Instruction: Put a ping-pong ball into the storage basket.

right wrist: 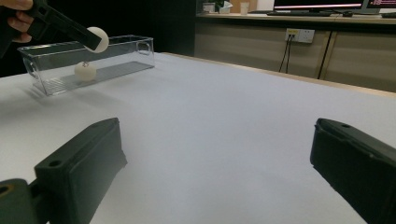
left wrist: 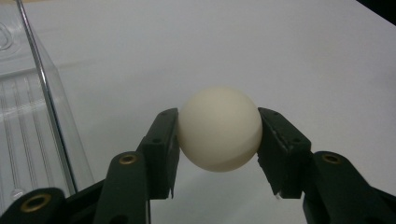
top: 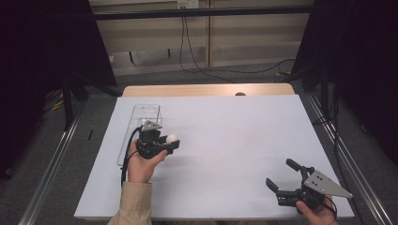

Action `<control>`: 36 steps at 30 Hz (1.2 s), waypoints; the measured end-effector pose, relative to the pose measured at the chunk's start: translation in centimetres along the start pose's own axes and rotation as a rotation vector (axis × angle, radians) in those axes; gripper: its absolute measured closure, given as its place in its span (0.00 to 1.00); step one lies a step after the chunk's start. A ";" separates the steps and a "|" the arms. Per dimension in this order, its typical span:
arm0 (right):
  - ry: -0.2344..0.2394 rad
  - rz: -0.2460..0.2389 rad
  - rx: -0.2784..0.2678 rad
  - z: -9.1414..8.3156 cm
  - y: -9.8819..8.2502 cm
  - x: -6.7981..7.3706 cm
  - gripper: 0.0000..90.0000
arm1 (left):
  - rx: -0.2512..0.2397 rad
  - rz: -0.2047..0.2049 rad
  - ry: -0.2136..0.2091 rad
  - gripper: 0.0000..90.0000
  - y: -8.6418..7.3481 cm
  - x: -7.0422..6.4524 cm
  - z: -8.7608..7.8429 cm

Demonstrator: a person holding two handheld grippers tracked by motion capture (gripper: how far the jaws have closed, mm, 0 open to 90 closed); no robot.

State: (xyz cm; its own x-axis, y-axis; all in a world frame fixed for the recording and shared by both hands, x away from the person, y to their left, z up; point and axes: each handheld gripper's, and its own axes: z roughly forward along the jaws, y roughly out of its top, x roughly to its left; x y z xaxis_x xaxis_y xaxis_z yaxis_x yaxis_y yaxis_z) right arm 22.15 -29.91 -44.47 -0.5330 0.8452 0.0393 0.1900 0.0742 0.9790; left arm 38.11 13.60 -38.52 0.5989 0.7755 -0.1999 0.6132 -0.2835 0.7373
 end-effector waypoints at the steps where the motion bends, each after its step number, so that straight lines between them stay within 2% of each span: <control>1: 0.001 0.000 0.000 0.0 0.0 0.0 0.02 | 0.001 0.000 0.001 0.57 0.0 0.0 0.0; 21: 0.002 -0.005 0.000 0.0 0.0 0.0 0.02 | -0.004 -0.009 0.021 0.57 -0.1 0.5 -0.7; 29: 0.000 -0.004 -0.001 0.0 0.0 0.0 0.02 | 0.003 0.006 0.023 0.57 0.0 0.6 -0.8; 36: 0.003 -0.002 0.002 0.0 0.0 0.0 0.02 | -0.010 -0.004 0.029 0.57 0.0 0.8 -1.1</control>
State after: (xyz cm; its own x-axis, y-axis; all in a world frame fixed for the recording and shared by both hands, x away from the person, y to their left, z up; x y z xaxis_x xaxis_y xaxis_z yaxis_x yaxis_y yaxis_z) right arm 22.17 -29.87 -44.51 -0.5362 0.8433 0.0379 0.1908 0.0773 0.9786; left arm 38.03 14.86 -37.96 0.5814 0.7924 -0.1845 0.6102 -0.2747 0.7431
